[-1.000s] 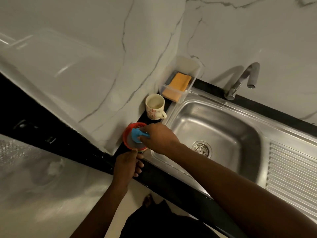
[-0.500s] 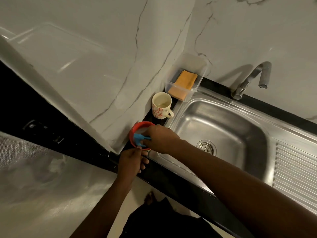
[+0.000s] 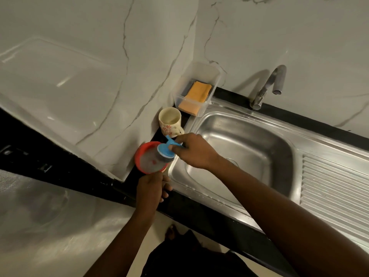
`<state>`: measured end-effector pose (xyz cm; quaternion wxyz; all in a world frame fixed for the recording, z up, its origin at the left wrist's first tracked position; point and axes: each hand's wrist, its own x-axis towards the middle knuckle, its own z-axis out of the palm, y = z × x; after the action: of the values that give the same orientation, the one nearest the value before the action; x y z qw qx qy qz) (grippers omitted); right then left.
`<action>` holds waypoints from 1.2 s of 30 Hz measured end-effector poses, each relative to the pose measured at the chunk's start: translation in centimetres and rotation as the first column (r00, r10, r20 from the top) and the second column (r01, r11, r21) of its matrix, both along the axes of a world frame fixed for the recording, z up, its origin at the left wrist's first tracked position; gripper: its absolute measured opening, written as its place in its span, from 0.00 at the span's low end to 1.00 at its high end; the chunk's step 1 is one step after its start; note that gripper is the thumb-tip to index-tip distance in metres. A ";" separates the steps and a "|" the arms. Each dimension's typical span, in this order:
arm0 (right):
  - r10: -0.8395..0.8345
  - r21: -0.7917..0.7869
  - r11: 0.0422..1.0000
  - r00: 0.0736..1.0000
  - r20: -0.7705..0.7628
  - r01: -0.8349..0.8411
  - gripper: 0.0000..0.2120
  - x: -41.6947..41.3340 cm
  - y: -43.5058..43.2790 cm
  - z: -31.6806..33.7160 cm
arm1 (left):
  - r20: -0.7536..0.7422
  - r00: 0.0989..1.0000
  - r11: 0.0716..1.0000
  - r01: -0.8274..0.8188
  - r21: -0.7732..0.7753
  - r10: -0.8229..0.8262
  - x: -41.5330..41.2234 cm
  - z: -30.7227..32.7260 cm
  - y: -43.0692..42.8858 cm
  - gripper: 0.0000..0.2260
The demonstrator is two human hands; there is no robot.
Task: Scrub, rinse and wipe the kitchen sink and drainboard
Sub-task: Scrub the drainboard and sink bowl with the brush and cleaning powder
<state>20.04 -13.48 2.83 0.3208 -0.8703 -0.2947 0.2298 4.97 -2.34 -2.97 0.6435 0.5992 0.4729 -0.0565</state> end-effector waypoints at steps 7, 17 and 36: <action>-0.279 0.142 0.878 0.732 -0.622 0.456 0.14 -0.2 -12.1 0.6 | 0.101 0.981 0.984 0.157 0.083 -0.165 2.3 1.1 -6.0 0.12; -0.572 0.096 0.558 0.466 -0.676 0.824 0.13 -3.1 -33.0 0.1 | 0.144 0.816 0.827 0.543 0.142 -0.560 6.1 0.6 -19.8 0.09; -0.707 -0.247 0.614 0.661 0.250 0.750 0.27 -7.2 -39.2 -8.0 | 0.121 0.653 0.664 0.729 0.167 -0.748 8.2 1.9 -28.5 0.09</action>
<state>12.84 -52.68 -5.13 0.2169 -0.9678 0.1077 0.0688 13.16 -30.84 -1.07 0.5724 0.7747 0.1307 -0.2347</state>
